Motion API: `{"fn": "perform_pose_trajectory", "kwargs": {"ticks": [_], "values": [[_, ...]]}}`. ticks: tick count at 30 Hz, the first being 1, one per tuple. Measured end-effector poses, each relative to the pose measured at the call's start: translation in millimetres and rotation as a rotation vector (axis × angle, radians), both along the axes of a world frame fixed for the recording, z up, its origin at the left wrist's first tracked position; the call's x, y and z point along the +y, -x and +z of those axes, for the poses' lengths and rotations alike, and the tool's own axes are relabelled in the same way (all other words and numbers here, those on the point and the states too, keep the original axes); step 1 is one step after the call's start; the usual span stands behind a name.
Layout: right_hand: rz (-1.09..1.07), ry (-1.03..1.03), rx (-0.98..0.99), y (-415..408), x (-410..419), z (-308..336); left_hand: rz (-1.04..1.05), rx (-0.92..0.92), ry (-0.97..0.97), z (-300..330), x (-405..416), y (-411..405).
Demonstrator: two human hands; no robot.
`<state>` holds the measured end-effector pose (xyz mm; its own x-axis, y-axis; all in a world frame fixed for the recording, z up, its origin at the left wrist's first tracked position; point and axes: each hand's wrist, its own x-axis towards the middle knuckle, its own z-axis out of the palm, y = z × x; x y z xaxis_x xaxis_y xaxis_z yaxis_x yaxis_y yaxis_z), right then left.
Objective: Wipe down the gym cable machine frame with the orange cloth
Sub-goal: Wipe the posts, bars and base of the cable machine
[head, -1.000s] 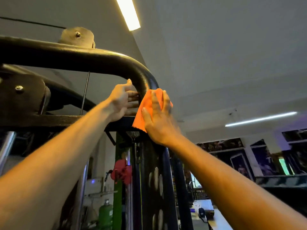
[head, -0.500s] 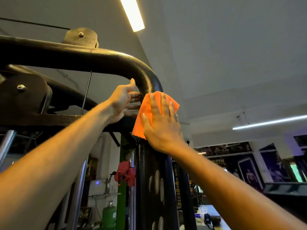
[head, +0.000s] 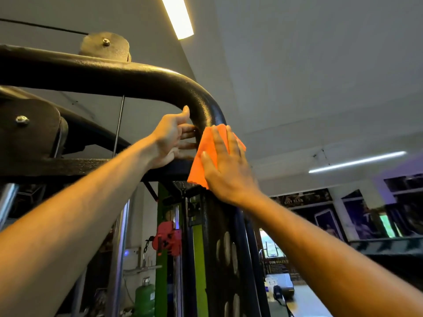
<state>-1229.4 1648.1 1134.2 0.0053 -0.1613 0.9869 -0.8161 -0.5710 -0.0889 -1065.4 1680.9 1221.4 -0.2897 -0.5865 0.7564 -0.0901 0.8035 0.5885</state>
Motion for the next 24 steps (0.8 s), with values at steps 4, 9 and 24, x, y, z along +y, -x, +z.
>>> {"fn": "perform_pose_trajectory", "kwargs": {"ticks": [4, 9, 24], "values": [[0.025, -0.059, -0.055, -7.4, 8.7, 68.5, 0.027, -0.019, 0.000, 1.1, -0.2, 0.0], [0.027, 0.000, -0.046, -14.3, 2.2, 8.6, 0.039, -0.006, 0.031, -5.4, 4.9, 2.3], [-0.041, -0.057, -0.040, -11.9, 13.3, -123.4, 0.481, -0.278, 0.599, -77.3, 7.1, -18.6]]}}
